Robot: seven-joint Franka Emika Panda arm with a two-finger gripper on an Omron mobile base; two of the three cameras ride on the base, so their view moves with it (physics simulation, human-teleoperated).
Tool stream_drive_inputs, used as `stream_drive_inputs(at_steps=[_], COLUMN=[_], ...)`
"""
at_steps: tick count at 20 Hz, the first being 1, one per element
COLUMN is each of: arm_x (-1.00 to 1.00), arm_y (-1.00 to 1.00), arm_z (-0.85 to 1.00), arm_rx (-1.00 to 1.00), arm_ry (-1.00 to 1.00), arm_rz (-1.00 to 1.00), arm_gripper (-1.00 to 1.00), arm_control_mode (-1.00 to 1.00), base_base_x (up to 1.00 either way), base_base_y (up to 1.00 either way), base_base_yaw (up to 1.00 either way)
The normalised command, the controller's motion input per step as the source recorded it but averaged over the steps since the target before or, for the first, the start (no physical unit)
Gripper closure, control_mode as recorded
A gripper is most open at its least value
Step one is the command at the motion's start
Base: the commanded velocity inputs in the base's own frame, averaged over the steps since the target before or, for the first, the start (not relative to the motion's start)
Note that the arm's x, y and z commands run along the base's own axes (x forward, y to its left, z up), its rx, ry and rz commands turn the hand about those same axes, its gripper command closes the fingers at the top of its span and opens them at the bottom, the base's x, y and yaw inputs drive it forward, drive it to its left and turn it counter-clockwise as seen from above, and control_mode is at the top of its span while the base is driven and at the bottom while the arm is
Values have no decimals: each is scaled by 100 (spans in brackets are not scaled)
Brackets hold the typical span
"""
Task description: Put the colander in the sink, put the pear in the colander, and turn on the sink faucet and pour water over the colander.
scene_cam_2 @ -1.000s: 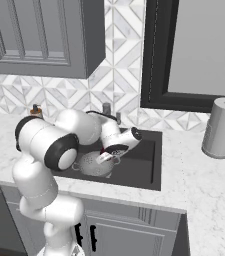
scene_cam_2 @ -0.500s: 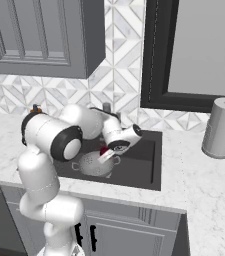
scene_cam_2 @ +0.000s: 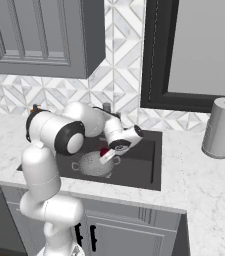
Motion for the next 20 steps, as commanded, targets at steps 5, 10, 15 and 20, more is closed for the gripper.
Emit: stream_drive_inputs(at_steps=[5, 10, 15, 20], arm_x=[18, 30, 22, 11], arm_y=[12, 3, 1, 0], arm_z=[-19, -21, -27, -31], arm_rx=[0, 0, 3, 5], arm_ry=[5, 12, 7, 0], arm_rz=[0, 0, 0, 0], arm_gripper=[100, 100, 100, 100], arm_control_mode=[-100, -100, -100, -100], base_base_x=[0, 0, 0, 0], base_base_y=[0, 0, 0, 0], base_base_yaw=[0, 0, 0, 0])
